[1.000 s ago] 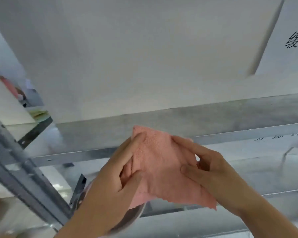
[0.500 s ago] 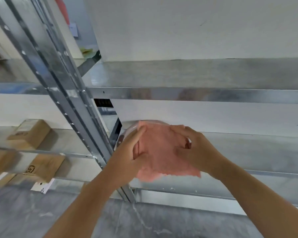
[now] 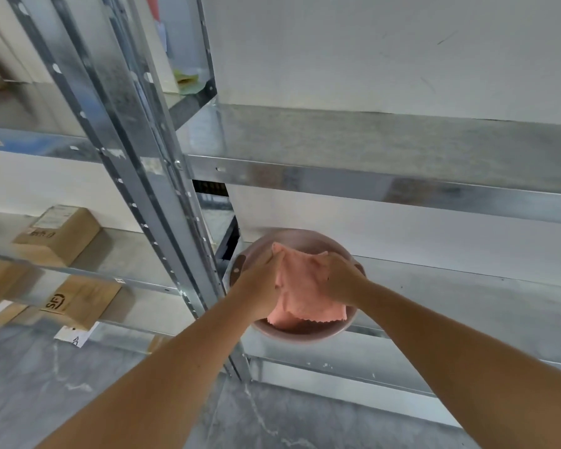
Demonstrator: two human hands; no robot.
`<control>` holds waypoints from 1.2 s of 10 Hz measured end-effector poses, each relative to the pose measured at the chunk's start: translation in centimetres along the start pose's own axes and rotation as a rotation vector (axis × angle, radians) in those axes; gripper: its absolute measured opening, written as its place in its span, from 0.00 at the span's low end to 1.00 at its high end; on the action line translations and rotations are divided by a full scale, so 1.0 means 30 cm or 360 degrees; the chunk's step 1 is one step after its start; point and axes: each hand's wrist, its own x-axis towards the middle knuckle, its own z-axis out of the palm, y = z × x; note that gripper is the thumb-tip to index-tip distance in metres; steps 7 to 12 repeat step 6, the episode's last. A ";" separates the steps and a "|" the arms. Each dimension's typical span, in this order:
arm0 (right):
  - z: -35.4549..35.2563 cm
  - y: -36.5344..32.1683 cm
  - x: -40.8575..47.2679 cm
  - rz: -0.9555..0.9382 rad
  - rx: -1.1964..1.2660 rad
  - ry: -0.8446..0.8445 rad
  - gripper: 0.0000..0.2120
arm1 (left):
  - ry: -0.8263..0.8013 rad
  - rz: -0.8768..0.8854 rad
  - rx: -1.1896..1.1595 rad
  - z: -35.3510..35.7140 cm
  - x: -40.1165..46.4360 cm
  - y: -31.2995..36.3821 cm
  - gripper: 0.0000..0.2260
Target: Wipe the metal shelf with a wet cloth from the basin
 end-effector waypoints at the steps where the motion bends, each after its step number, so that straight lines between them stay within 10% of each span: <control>1: 0.024 0.015 0.028 0.0025 -0.0029 -0.0023 0.25 | -0.0190 0.0007 0.0091 0.018 0.024 -0.021 0.38; 12: -0.056 0.109 -0.128 -0.0264 -0.0367 0.0291 0.38 | 0.0007 0.0105 0.0434 -0.098 -0.073 0.012 0.49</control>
